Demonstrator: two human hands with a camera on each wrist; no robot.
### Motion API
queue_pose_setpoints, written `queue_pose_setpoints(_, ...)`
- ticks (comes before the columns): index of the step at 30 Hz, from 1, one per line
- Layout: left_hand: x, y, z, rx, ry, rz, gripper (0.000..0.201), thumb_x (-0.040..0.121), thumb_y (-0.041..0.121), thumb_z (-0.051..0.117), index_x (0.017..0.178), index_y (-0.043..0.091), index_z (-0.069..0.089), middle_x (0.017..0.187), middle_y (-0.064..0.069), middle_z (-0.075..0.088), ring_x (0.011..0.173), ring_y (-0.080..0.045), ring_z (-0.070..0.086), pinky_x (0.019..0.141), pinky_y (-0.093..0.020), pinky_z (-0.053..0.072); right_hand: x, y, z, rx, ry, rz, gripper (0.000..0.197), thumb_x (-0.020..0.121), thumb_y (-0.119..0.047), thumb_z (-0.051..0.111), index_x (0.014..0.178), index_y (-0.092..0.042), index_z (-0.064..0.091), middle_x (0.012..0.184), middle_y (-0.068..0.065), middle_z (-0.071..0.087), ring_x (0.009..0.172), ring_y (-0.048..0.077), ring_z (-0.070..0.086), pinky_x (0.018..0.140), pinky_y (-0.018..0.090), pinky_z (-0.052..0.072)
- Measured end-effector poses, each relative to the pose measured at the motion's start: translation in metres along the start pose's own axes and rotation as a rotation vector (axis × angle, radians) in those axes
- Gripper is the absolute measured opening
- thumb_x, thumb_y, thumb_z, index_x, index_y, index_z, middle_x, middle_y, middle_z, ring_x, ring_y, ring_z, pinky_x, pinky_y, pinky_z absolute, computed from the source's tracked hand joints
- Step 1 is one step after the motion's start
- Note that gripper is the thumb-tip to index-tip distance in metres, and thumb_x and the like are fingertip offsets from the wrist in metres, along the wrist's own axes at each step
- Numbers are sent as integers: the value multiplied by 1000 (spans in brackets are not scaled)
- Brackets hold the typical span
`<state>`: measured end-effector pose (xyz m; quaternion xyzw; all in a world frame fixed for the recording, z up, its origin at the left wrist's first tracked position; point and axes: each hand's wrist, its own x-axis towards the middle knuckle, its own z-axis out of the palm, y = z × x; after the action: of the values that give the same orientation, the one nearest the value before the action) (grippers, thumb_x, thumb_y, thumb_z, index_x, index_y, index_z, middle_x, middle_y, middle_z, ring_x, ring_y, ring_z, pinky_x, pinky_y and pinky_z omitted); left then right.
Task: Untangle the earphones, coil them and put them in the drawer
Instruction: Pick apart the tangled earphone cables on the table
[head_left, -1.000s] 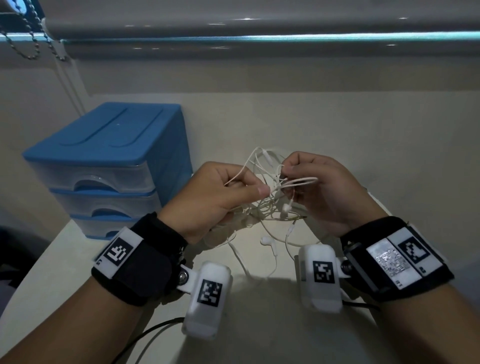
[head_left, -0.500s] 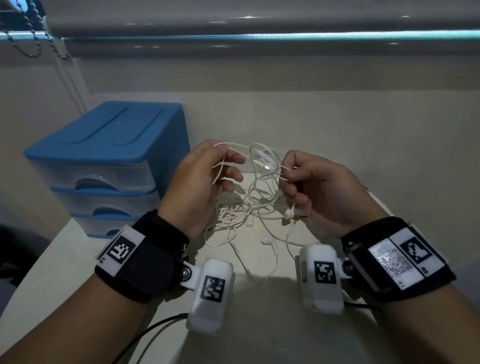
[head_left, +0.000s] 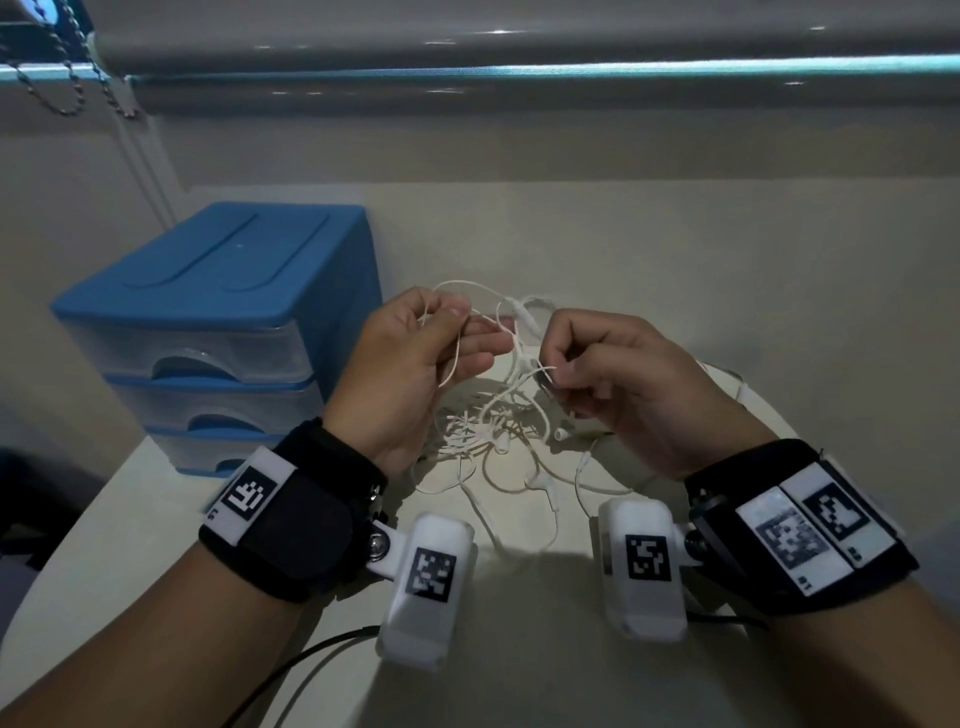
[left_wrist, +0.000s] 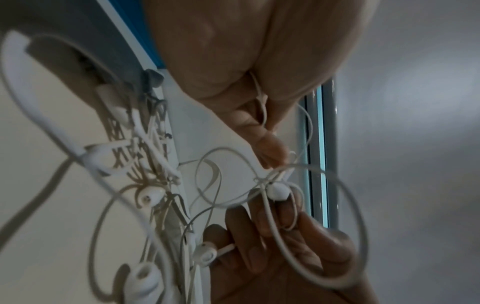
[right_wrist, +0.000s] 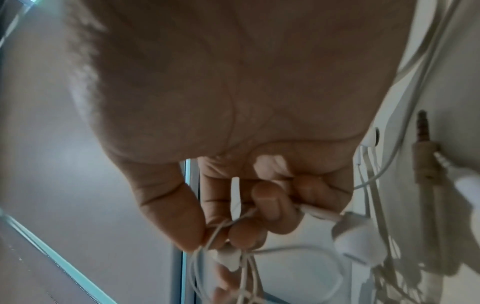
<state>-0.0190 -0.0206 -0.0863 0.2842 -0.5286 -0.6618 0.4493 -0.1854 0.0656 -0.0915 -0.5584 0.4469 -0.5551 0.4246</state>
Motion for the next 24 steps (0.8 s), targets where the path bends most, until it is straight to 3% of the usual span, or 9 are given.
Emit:
queue_pose_setpoints(5, 3, 1, -4, 13, 101, 57, 17, 107, 11, 47, 107, -1, 58, 78, -4, 76, 58, -3, 66, 51, -13, 50, 2, 2, -1, -40, 39, -2, 10, 71, -2, 49, 63, -8, 51, 59, 2, 42, 56, 13, 32, 53, 29, 23)
queue_pose_setpoints(9, 2, 4, -3, -47, 100, 95, 13, 108, 12, 44, 111, 2, 52, 93, -11, 79, 64, -5, 70, 56, -14, 52, 4, 4, -2, -66, 111, 23, 14, 67, -5, 48, 56, -13, 47, 62, 9, 34, 55, 14, 30, 53, 29, 22)
queue_pose_setpoints(15, 3, 3, -4, -17, 148, 144, 7, 104, 6, 49, 103, 7, 55, 82, -8, 71, 69, -14, 71, 64, -21, 57, 3, 2, -1, -41, 134, 24, 23, 71, -9, 49, 51, -19, 48, 56, -1, 37, 54, 14, 33, 57, 38, 17)
queue_pose_setpoints(19, 1, 3, -7, 126, 87, 167, 20, 95, -4, 53, 106, 10, 62, 79, -13, 61, 61, -17, 56, 57, -27, 47, 3, 5, -4, -44, 180, 26, 21, 72, -10, 53, 52, -17, 53, 57, 0, 41, 54, 13, 39, 58, 31, 27)
queue_pose_setpoints(21, 0, 3, -8, 154, 7, 117, 21, 91, 3, 50, 103, 6, 67, 70, -10, 55, 54, -16, 44, 54, -32, 34, 4, 7, -5, -57, 191, 3, 16, 72, -8, 55, 57, -12, 60, 57, 2, 49, 54, 16, 39, 56, 29, 31)
queue_pose_setpoints(24, -3, 2, -6, 207, -111, 52, 31, 89, 30, 53, 98, 7, 73, 67, -6, 52, 54, -16, 35, 55, -35, 23, 4, 8, -6, -97, 189, -36, 13, 74, 0, 59, 69, -6, 70, 59, 8, 56, 53, 20, 46, 51, 28, 38)
